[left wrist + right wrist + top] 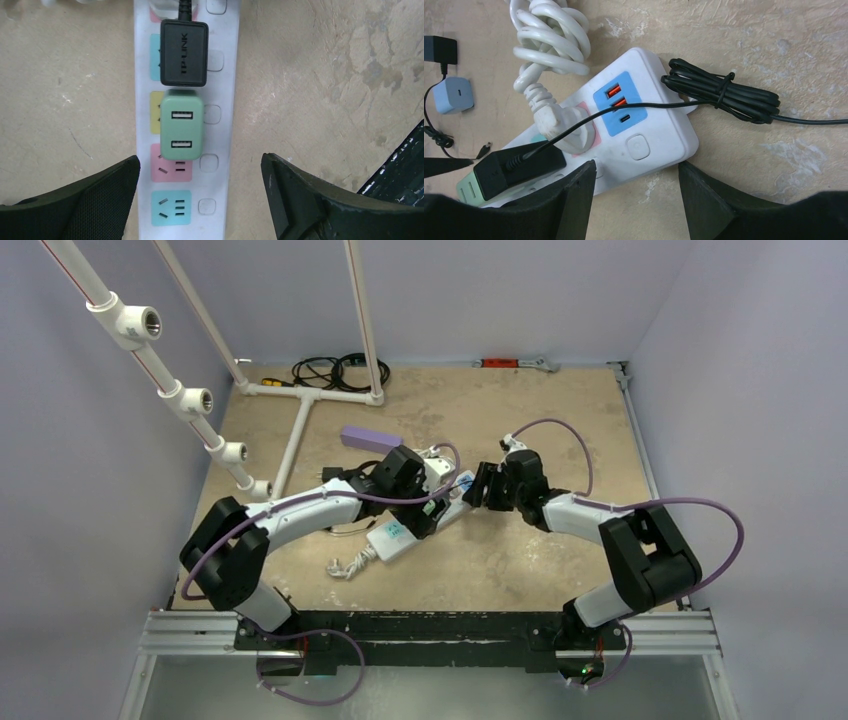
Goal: Pull the plug off the socket
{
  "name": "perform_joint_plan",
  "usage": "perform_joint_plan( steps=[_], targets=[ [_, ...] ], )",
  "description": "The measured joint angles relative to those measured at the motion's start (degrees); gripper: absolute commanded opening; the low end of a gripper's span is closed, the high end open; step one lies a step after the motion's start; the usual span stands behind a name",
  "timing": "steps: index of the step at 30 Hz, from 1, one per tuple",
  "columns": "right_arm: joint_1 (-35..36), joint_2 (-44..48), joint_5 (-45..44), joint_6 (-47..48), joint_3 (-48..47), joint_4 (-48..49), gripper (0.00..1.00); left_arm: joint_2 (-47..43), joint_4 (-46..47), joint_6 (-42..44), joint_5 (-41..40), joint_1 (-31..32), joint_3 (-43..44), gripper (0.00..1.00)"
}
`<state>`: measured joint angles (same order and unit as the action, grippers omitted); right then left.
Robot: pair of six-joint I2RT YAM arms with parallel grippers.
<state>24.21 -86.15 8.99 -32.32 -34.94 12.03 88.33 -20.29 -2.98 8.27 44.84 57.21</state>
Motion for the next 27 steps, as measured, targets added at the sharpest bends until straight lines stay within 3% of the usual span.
perform_joint_plan(
  steps=[6, 15, 27],
  targets=[
    [0.0, -0.3, -0.4, 1.5, -1.1, -1.3, 0.65, 1.5, 0.1, 0.0, -1.8, 1.0, 0.4, 0.71],
    [0.0, -0.9, -0.5, 1.7, -1.1, -0.8, 0.64, 2.9, 2.1, 0.0, -3.3, 1.0, 2.5, 0.52],
    [-0.2, -0.9, -0.5, 1.7, -1.0, -0.6, 0.64, 4.8, 3.1, 0.0, -5.2, 1.3, 3.7, 0.49]
  ],
)
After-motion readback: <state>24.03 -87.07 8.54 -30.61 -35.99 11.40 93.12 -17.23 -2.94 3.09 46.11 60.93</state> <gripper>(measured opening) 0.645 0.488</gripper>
